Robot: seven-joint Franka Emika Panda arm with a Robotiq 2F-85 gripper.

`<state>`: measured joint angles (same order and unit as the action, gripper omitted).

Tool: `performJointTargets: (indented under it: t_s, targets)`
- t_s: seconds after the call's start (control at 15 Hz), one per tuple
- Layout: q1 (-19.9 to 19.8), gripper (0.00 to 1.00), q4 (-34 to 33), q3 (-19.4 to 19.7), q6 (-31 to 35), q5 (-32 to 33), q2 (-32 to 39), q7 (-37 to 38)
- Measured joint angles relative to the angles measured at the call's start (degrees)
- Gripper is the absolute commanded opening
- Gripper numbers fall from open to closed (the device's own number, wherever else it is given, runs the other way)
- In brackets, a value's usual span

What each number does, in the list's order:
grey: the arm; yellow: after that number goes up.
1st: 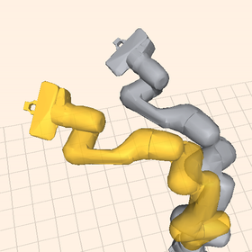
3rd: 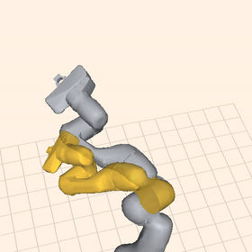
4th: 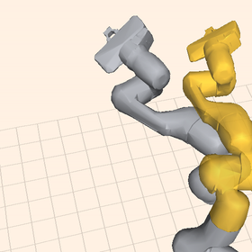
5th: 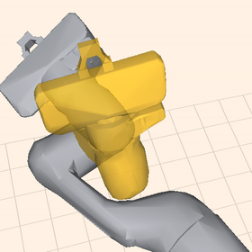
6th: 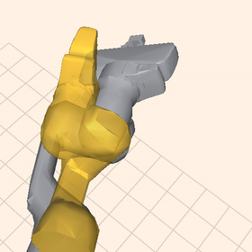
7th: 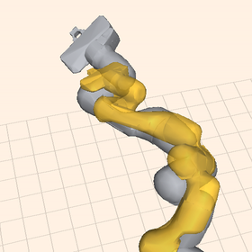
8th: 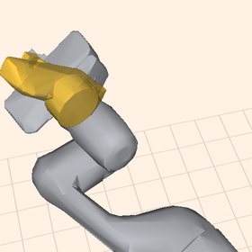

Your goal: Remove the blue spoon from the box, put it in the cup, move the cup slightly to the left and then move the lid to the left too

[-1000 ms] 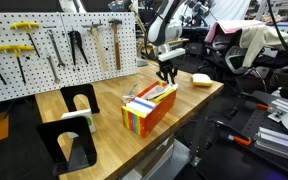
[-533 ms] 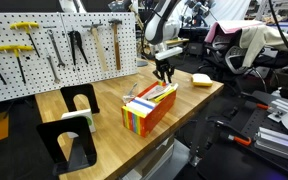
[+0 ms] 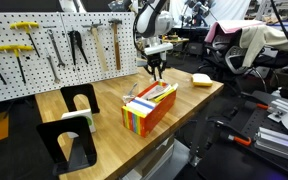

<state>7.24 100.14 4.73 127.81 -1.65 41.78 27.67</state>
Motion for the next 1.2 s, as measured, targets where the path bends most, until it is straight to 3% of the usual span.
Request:
performJointTargets:
  t_s: [0.4,0.8,0.87,0.93,1.0,1.07,1.2]
  targets:
    - [0.06,0.08,-8.37,-0.34,-3.53,-5.62,7.68,10.36]
    - [0.18,0.08,-17.27,-2.21,-7.58,-7.78,12.29,15.27]
    - [0.18,0.20,-18.32,-2.30,-8.28,-7.80,12.81,15.72]
    - [0.17,0.56,-19.00,-2.31,-8.78,-7.82,13.20,16.01]
    - [0.15,0.57,-19.47,-2.31,-9.12,-7.82,13.46,16.05]
    - [0.15,0.38,-19.73,-2.31,-9.27,-7.82,13.60,16.05]
    - [0.19,0.50,-19.86,-2.31,-9.28,-7.64,13.66,16.05]
